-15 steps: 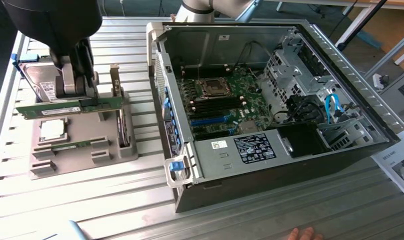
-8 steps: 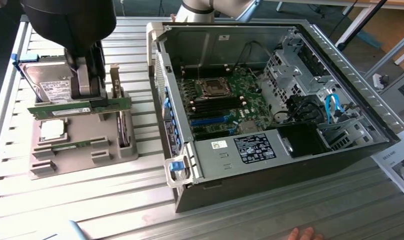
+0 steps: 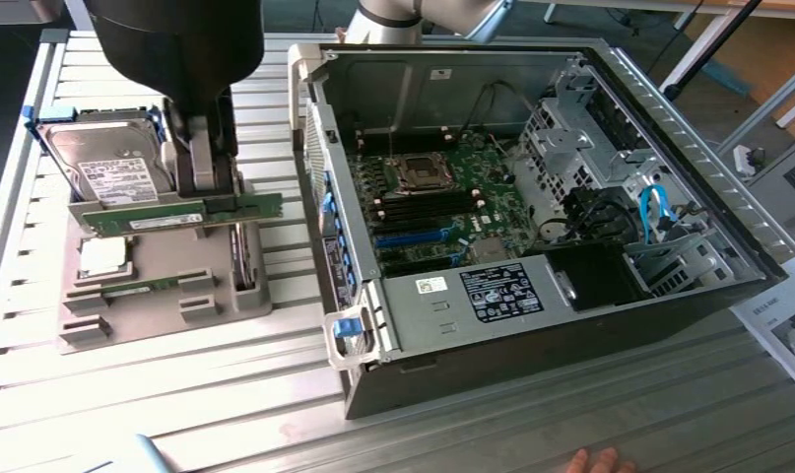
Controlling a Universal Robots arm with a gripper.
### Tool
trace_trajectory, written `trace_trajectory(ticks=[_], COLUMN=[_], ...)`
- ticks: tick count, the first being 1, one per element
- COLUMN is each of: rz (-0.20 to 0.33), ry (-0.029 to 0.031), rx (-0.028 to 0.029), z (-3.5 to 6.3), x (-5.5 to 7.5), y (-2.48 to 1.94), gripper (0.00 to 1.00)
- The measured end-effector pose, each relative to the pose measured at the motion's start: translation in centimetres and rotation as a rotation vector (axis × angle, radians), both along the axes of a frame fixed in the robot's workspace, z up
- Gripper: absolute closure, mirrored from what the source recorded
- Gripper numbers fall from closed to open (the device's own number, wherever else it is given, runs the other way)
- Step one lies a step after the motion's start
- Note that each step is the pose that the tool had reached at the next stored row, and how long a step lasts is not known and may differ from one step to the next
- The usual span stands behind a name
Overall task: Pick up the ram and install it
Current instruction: 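Pick up the ram and move it above insertion slot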
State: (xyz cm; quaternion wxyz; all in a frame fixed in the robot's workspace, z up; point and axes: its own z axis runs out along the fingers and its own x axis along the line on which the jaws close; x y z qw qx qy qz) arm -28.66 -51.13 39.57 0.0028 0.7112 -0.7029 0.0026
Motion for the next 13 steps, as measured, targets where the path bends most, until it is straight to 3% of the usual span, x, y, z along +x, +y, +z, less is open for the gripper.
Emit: trace_trajectory(ticks=[13], rz=[0.0], ry=[0.0002], rx=[0.0], z=[0.0], x=[2.0], y=[-0.51], gripper=[0.88])
